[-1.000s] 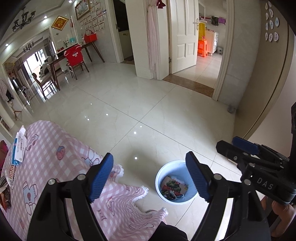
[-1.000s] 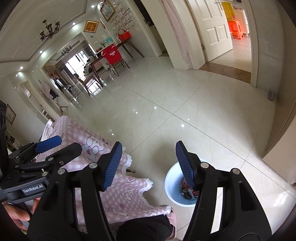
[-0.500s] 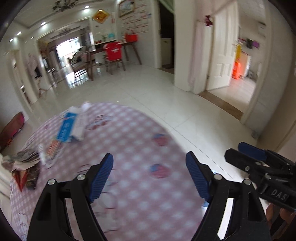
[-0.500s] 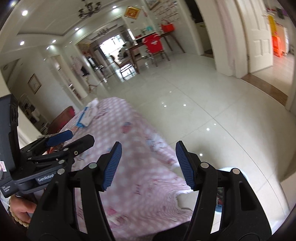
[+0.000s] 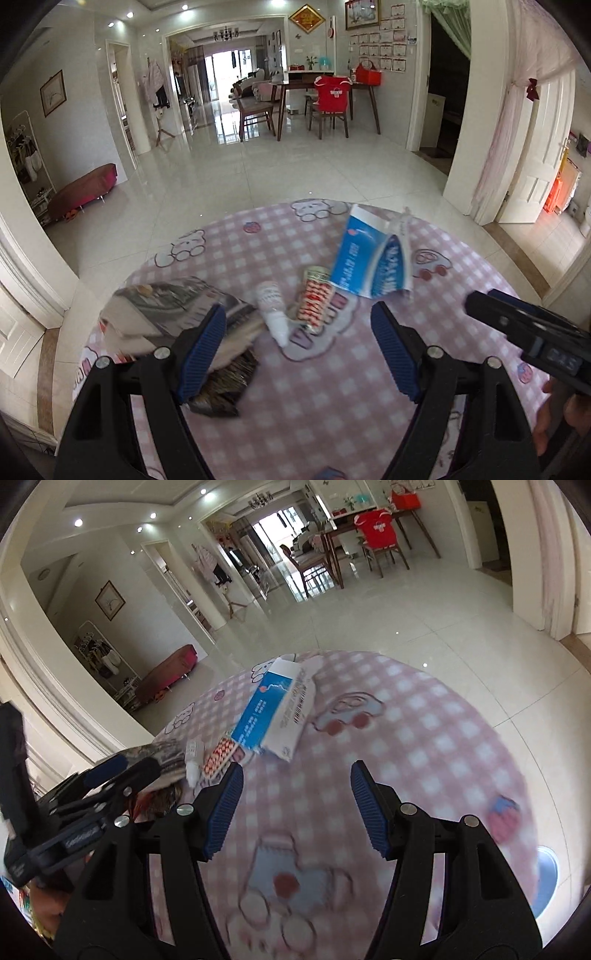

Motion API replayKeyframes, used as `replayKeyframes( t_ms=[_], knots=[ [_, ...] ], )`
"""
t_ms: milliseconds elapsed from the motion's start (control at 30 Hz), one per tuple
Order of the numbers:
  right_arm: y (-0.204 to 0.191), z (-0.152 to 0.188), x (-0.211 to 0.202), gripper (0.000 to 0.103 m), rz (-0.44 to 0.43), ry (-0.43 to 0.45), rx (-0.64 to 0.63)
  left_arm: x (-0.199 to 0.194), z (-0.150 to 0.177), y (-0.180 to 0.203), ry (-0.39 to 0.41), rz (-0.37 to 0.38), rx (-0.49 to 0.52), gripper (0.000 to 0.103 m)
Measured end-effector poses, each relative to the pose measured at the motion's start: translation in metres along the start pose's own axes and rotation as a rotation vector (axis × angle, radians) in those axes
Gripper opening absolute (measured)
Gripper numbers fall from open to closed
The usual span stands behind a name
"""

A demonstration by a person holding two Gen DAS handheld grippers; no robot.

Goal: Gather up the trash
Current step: 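Move both open tools back over the rug, then grasp the blue-white box with the right tool while the left tool grasps the red-white wrapper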

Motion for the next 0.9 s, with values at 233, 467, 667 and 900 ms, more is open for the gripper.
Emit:
replayKeyframes(
  t_ms=[233, 467, 667, 900],
  knots=[
    [-0.001, -0.017, 0.067, 0.060, 0.025, -0.049, 0.041, 0.021, -0.007, 0.000, 0.001, -0.043, 0.119, 0.079],
    [0.003, -0.022, 0.074, 0.025, 0.019, -0.041, -0.012, 0.032, 0.001, 0.024, -0.030, 0.022, 0.208, 0.079],
    [0.035, -0.026, 0.041, 0.024, 0.089, 0.044, -0.018, 0.064, 0.007, 0.039, -0.097, 0.039, 0.229, 0.065],
    [0.046, -0.023, 0.025, 0.021, 0.073, 0.046, -0.029, 0.093, 0.014, 0.033, -0.153, 0.044, 0.166, 0.051]
  ],
)
Point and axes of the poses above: each gripper's, at about its wrist camera, not at the fingertips, and x roughly the way its jaws point, y to its right, z to its underside, the point moved 4 cm from there along x, roughly the way its jaws point, and after that the axes turned 6 degrees about y, right-handed, at the moved point
